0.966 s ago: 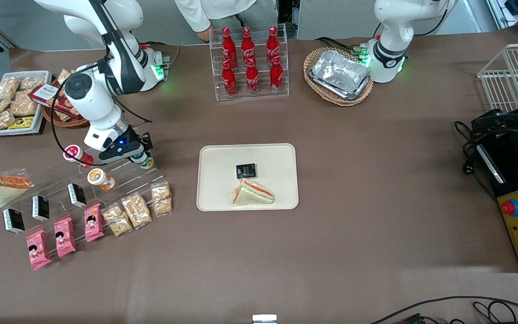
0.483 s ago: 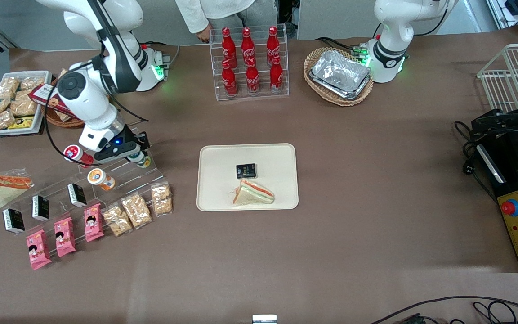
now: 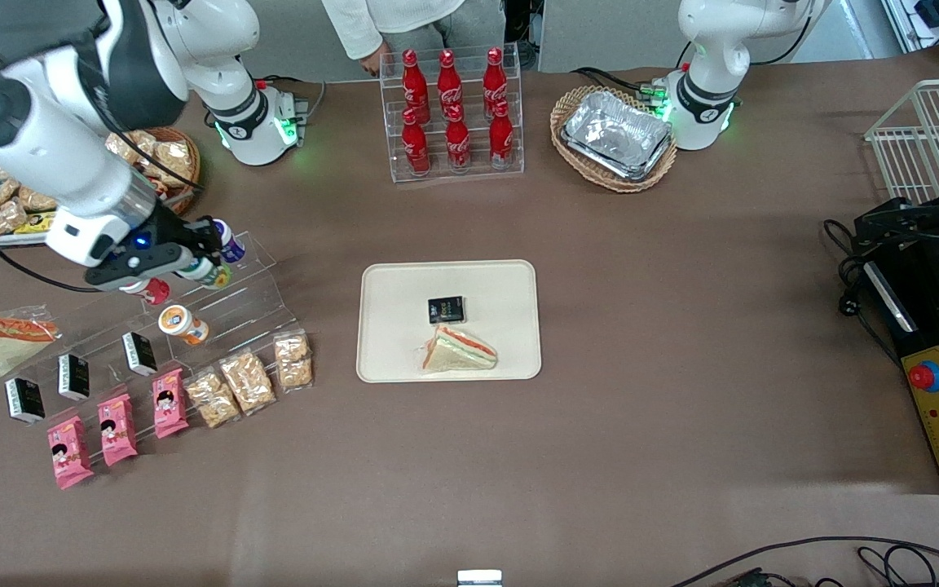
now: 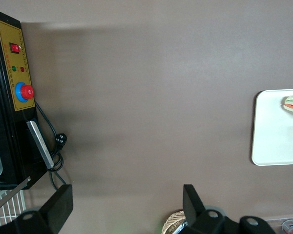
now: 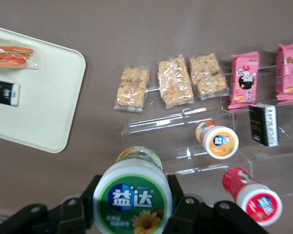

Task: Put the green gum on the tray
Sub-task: 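Lift the green gum bottle up out of the rack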

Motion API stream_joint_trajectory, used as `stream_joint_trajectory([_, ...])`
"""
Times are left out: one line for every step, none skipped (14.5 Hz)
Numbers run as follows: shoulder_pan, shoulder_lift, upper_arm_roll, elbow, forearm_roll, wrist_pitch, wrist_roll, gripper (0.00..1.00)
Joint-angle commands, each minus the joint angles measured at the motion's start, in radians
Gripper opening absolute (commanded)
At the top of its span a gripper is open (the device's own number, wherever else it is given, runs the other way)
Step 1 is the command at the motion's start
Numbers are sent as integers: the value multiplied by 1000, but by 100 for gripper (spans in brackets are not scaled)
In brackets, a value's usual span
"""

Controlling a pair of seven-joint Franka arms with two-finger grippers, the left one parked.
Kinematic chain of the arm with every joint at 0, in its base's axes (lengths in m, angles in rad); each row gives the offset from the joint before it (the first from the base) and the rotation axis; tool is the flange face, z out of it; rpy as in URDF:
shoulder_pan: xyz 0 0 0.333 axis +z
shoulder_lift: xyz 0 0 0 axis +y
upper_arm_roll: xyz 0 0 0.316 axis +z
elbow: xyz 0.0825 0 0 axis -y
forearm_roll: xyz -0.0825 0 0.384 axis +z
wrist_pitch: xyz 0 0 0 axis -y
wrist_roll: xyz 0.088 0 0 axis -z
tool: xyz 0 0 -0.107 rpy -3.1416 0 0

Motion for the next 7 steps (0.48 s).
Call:
stream_joint_trajectory([4,35,1,181,35,-167,9,12])
stream_joint_trajectory([7,35,7,207,47,-188,60,12])
stream_joint_trajectory([12,36,12,221,61,-194,113,12])
stream_joint_trajectory([25,36,15,225,75,-196,163,12])
stream_joint_trajectory([60,39,13,233,86,-195,218,12])
stream_joint_trajectory([90,46,12,239,87,-195,281,12])
stream_joint_trajectory([120,52,13,239,87,-192,337,12])
